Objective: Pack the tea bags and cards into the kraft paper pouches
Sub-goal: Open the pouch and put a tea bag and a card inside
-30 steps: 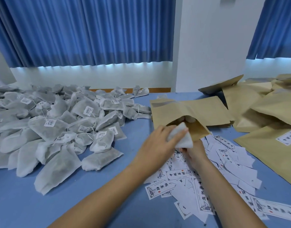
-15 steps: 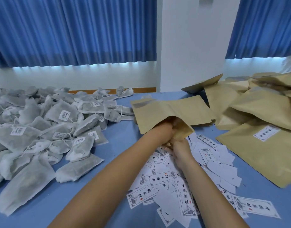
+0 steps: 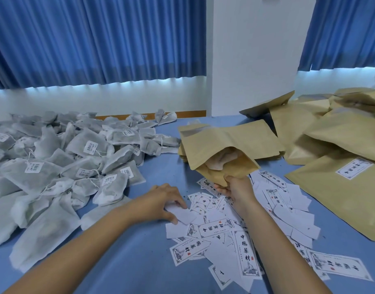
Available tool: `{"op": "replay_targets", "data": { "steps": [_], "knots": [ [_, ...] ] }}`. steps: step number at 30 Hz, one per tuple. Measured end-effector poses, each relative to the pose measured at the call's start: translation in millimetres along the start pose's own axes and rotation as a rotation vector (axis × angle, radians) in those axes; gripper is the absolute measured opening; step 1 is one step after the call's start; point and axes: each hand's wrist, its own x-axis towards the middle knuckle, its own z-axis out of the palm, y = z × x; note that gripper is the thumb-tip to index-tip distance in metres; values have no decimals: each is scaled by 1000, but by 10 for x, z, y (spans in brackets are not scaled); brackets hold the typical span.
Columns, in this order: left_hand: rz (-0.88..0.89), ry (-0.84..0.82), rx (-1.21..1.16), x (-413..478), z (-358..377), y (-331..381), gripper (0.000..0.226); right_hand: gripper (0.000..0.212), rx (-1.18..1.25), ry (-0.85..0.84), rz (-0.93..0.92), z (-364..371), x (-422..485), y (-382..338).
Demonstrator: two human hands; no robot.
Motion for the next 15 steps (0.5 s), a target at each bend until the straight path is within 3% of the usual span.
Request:
{"op": "replay_targets", "data": {
  "steps": [6, 11, 15],
  "knots": [
    [25, 108, -151, 87, -36, 34, 7, 21, 36, -4, 5, -24, -35, 10],
    [63, 46, -65, 130, -8, 64, 37, 18, 36, 2, 9, -29, -16, 21],
    [57, 90, 86, 138, -43, 134, 25, 14, 30, 11, 14, -26, 2, 28]
  ]
}}
